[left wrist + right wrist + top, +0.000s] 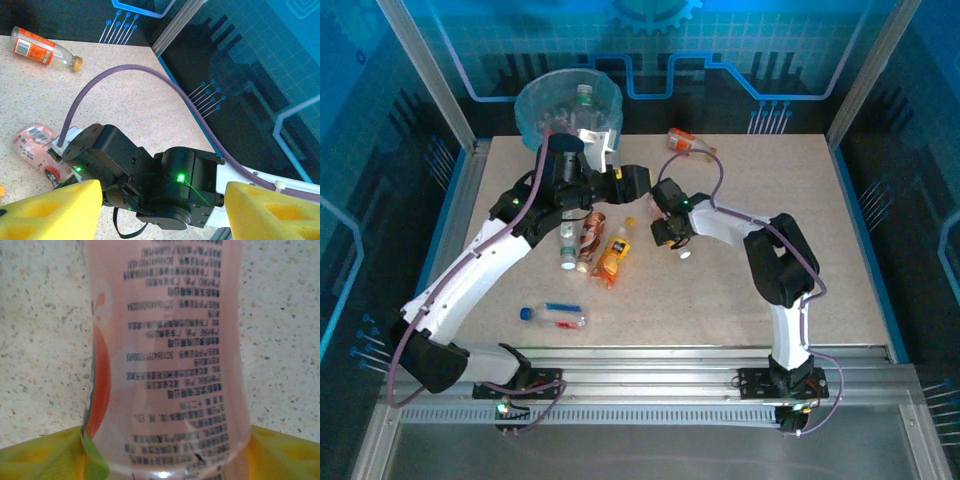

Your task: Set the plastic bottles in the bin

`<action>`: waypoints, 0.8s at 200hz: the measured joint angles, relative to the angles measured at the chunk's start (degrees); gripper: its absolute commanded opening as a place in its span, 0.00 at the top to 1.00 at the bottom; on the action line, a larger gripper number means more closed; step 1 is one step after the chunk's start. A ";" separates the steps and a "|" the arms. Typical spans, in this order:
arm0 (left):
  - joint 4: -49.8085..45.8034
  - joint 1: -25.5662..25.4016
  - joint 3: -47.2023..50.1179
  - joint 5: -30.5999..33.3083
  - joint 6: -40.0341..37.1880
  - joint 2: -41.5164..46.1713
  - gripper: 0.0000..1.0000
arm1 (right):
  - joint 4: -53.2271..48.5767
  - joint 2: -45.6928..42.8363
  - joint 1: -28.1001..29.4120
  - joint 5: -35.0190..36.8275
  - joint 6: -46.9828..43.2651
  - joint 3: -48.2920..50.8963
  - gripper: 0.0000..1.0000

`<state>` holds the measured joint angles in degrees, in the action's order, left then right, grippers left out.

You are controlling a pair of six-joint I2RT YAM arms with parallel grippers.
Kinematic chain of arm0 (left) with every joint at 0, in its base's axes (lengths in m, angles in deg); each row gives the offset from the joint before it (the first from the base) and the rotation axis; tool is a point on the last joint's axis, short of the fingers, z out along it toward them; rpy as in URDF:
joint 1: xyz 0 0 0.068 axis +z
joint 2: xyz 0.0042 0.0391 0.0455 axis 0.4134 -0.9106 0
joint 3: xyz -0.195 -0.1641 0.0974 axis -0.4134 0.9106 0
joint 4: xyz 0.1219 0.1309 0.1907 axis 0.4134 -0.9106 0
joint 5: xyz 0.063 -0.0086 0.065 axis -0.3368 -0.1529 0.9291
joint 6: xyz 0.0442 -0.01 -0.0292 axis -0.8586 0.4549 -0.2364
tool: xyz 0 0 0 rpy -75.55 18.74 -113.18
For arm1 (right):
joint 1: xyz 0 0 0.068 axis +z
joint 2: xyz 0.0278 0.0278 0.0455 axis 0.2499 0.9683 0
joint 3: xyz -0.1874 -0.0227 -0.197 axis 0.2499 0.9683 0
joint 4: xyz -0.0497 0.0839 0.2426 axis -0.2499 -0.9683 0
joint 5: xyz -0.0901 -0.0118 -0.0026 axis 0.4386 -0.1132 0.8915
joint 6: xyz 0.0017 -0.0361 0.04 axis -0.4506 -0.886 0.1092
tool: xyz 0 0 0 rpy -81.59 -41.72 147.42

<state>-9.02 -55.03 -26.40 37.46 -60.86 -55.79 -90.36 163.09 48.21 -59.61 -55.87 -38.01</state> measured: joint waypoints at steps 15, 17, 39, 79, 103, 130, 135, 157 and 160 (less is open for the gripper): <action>0.00 0.00 0.00 0.02 0.00 0.04 0.33 | 0.63 -0.50 -0.02 -0.50 -0.37 0.50 0.45; 0.00 0.00 0.00 0.04 0.00 0.07 0.32 | 0.72 -0.74 -0.02 -0.55 -0.55 0.63 0.45; 0.07 0.00 0.13 0.46 0.02 0.31 0.24 | 1.90 -6.14 0.11 -1.27 -0.63 4.74 0.46; 0.44 0.00 2.32 3.41 0.07 1.07 0.12 | 8.33 -28.37 2.69 -3.96 -1.53 16.26 0.48; 0.26 0.02 3.32 5.51 0.20 1.05 0.11 | 13.11 -38.77 5.16 -7.41 -1.97 19.45 0.49; 0.24 0.02 3.34 7.06 0.24 0.98 0.11 | 16.83 -43.17 7.39 -9.68 -2.38 21.29 0.50; 0.24 0.00 3.34 7.30 0.24 0.96 0.11 | 17.33 -43.65 7.87 -9.97 -2.56 21.73 0.50; 0.26 0.02 3.34 8.20 0.68 0.48 0.11 | 19.41 -45.55 9.86 -11.43 -3.26 23.58 0.50; 0.26 0.02 3.37 8.24 0.72 0.39 0.12 | 19.82 -45.83 10.12 -11.67 -3.32 23.87 0.50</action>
<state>-8.76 -55.00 -23.03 45.70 -60.14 -55.40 -70.54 117.26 58.33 -71.28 -59.19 -14.15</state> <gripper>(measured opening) 0.893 0.575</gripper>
